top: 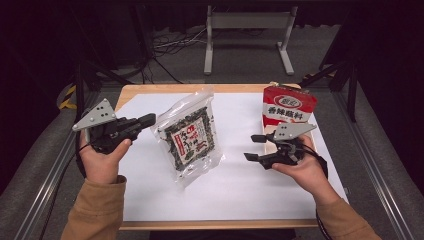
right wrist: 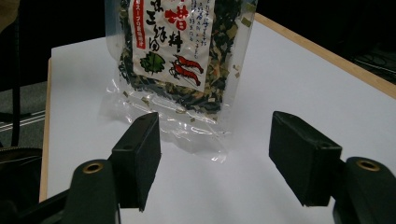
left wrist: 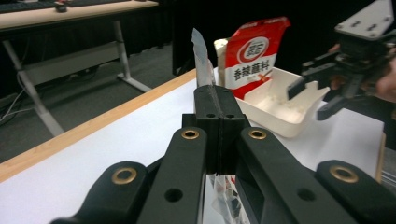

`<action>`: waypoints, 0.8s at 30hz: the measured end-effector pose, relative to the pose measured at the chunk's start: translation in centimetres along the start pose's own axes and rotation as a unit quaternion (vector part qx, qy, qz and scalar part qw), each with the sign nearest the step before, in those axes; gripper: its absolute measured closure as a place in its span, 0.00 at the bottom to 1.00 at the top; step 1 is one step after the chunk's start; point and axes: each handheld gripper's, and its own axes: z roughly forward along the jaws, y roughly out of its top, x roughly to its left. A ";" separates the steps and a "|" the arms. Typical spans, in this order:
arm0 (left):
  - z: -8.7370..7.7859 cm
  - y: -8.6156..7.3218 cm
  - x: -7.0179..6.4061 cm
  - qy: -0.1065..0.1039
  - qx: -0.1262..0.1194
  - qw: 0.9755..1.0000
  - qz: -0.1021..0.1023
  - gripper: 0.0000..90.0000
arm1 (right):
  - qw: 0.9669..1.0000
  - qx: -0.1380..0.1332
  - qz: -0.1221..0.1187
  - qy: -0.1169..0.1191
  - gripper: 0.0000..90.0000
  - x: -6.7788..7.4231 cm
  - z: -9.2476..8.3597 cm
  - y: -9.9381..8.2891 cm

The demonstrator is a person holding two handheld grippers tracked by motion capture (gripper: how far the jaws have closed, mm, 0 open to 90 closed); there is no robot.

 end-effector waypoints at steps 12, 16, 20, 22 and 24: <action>0.0 0.4 -1.3 -0.034 -0.006 0.999 0.015 1.00 | 1.000 -0.006 -0.003 0.016 0.37 -0.8 2.2 1.6; 0.0 0.6 -1.8 -0.046 -0.008 0.999 0.021 1.00 | 1.000 -0.012 -0.010 0.019 0.35 -1.0 2.8 2.4; 0.1 0.7 -2.4 -0.058 -0.010 0.998 0.027 1.00 | 0.999 -0.020 -0.022 0.026 0.33 -1.2 3.6 3.2; 0.1 0.7 -2.6 -0.060 -0.008 0.998 0.029 1.00 | 0.999 -0.022 -0.026 0.028 0.32 -1.4 4.0 3.7; 0.1 0.8 -2.8 -0.059 -0.007 0.998 0.030 1.00 | 0.999 -0.024 -0.030 0.029 0.30 -1.7 4.4 4.1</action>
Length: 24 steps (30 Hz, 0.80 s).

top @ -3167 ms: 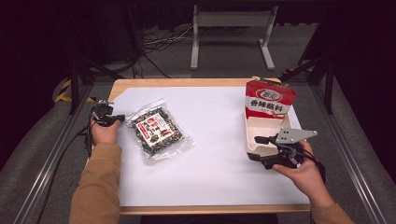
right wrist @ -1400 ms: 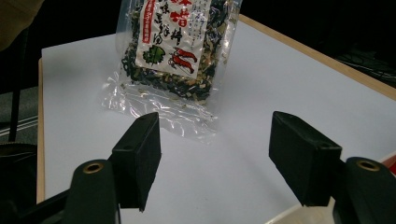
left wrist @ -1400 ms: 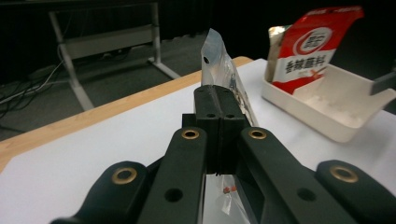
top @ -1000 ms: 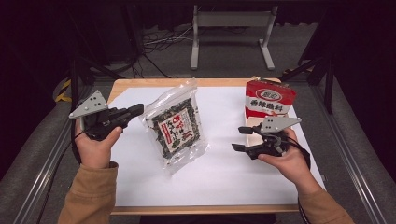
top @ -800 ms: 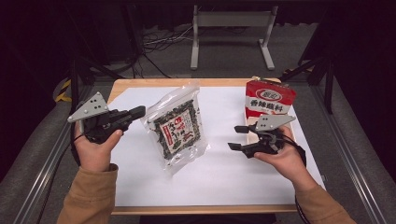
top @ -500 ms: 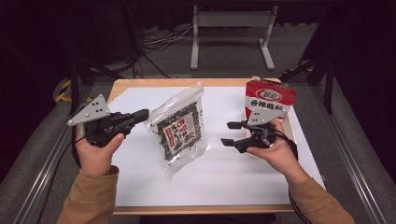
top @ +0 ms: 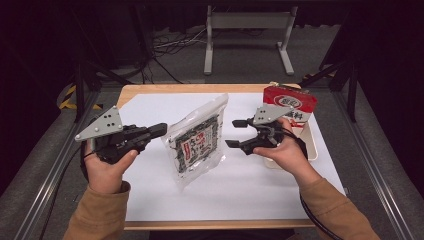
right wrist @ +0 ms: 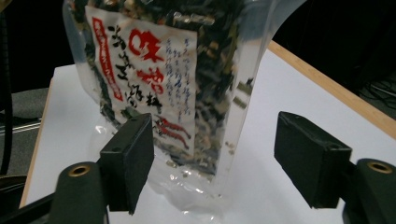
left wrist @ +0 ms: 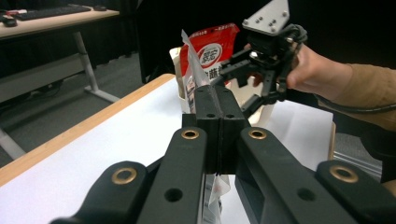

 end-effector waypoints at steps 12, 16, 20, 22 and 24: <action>-0.2 -0.2 -0.4 -0.005 -0.003 1.000 -0.004 1.00 | 1.000 0.013 -0.015 0.022 0.23 -1.8 2.6 1.2; -0.3 -0.3 -0.3 -0.007 -0.004 1.000 -0.005 1.00 | 0.999 0.015 -0.017 0.028 0.22 -2.1 3.5 1.4; -0.3 -0.3 -0.4 -0.009 -0.005 1.000 -0.004 1.00 | 0.999 0.010 -0.026 0.044 0.21 -2.1 4.3 1.7; -0.2 -0.3 -0.4 -0.008 -0.006 1.000 -0.005 1.00 | 0.998 0.009 -0.031 0.053 0.21 -2.0 4.7 1.8; -0.2 -0.3 -0.4 -0.007 -0.007 1.000 -0.006 1.00 | 0.997 0.005 -0.034 0.066 0.22 -1.9 5.0 2.0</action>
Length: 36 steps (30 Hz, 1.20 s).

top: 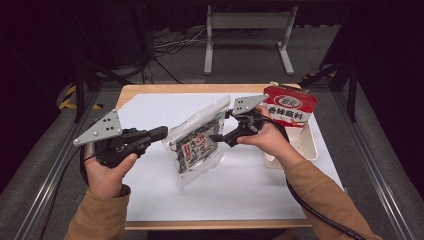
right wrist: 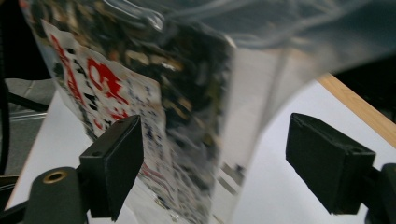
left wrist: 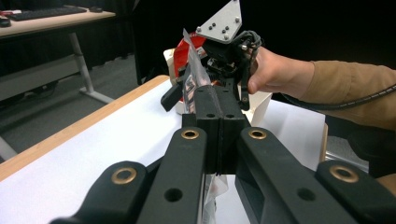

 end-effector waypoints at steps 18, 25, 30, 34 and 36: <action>0.2 0.0 -0.3 0.018 -0.006 1.000 0.002 1.00 | 0.997 0.017 -0.028 0.065 0.59 0.8 0.0 0.4; 0.1 0.0 -0.3 0.026 -0.017 1.000 -0.002 1.00 | 0.994 0.017 -0.070 0.083 0.75 0.9 -1.2 0.2; -0.1 0.0 -0.1 0.028 -0.022 0.999 -0.008 1.00 | 0.991 0.014 -0.097 0.094 0.81 1.5 -1.9 0.4; -0.1 -0.2 0.1 0.025 -0.022 0.999 -0.015 0.98 | 0.989 0.015 -0.110 0.094 0.83 2.0 -2.5 0.4; 0.0 -0.3 0.2 0.018 -0.022 0.999 -0.023 0.94 | 0.990 0.016 -0.114 0.082 0.83 2.4 -3.0 0.5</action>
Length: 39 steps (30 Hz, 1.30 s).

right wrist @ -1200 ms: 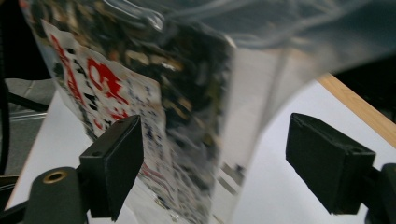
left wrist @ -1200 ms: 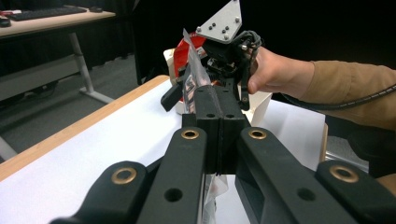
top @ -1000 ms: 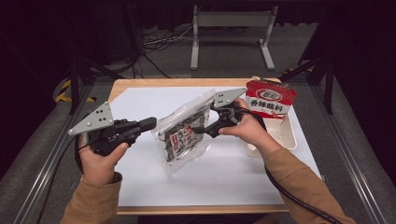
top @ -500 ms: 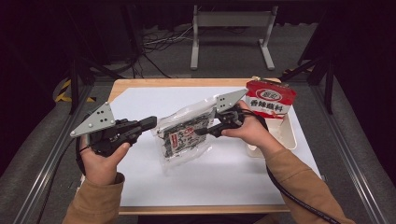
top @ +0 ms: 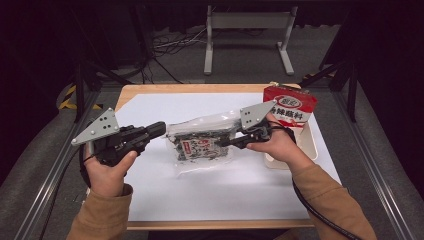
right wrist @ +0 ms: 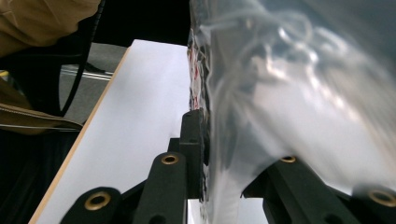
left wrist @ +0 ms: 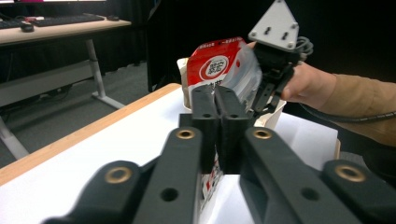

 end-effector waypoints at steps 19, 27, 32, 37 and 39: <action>-0.2 -0.5 -0.2 -0.006 -0.010 1.000 -0.017 0.61 | 0.994 -0.023 0.088 -0.060 0.83 1.9 -5.8 1.0; 0.0 -1.7 0.6 0.003 0.010 1.000 -0.025 0.59 | 0.991 -0.025 0.111 -0.077 0.83 2.3 -7.8 1.6; 0.1 -2.5 1.0 0.004 0.021 0.999 -0.033 0.56 | 0.988 -0.030 0.122 -0.085 0.83 2.5 -8.8 1.9; 0.6 -3.9 1.7 -0.002 0.024 0.999 -0.049 0.51 | 0.986 -0.031 0.132 -0.099 0.83 2.7 -10.3 2.3; 0.9 -4.2 1.8 -0.001 0.024 0.998 -0.050 0.51 | 0.985 -0.030 0.133 -0.106 0.83 2.8 -10.8 2.4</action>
